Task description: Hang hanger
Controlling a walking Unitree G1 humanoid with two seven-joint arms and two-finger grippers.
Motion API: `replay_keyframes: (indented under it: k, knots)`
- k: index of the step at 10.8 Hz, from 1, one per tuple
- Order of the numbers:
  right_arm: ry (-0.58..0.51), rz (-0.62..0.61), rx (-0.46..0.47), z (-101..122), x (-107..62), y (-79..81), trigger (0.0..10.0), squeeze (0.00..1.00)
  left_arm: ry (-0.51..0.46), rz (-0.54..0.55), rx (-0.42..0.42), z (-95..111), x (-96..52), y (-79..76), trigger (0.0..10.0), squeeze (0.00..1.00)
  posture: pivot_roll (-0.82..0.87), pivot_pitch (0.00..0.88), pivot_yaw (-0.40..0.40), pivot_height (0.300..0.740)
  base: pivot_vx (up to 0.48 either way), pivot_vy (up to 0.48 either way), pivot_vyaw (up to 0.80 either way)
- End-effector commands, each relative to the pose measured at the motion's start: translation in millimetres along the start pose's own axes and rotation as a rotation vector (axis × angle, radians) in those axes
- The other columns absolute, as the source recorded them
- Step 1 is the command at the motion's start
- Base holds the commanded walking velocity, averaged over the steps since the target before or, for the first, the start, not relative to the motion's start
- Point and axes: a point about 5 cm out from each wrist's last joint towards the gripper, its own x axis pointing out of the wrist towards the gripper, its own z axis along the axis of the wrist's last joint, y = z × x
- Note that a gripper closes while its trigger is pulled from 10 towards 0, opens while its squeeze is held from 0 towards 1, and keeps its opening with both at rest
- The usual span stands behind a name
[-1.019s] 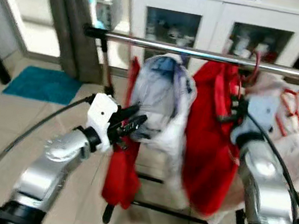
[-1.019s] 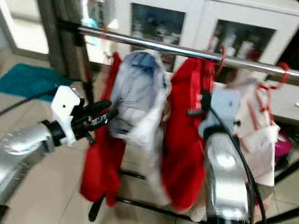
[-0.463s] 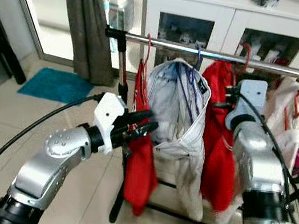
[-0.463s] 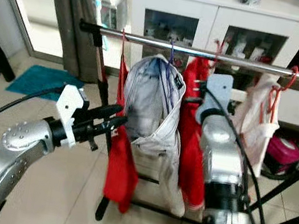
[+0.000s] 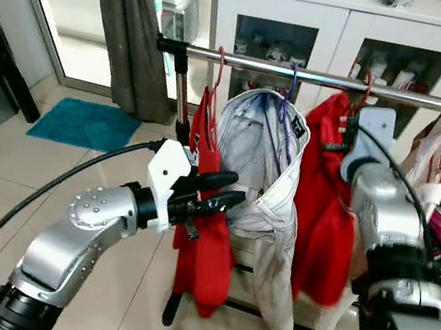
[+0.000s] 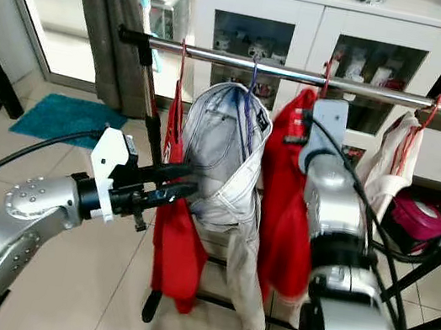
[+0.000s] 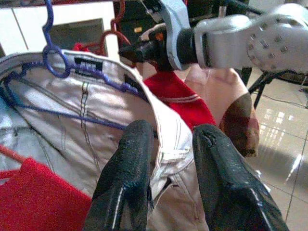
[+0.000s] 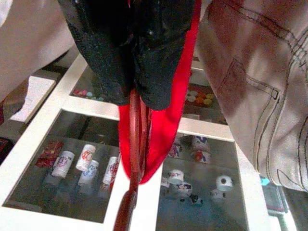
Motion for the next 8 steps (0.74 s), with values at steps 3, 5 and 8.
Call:
replay_keyframes:
  k: [3,5,8]
  knots:
    - [0.062,0.009,-0.039,-11,3.4,-5.7,10.0,0.00,0.002,-0.020,0.028,6,0.0,0.0,10.0,0.00,0.09,0.000,0.074,0.723,0.000,0.000,0.00]
    - [0.082,0.005,-0.001,-21,1.3,-7.3,10.0,0.00,0.006,0.001,0.027,6,-2.5,3.8,10.0,0.00,0.09,0.000,0.060,0.723,0.000,0.000,0.00]
    - [-0.016,0.023,0.069,-14,-5.5,-6.4,10.0,1.00,-0.019,0.075,0.000,4,-6.1,10.4,10.0,0.00,0.08,0.000,0.078,0.723,0.000,0.000,0.00]
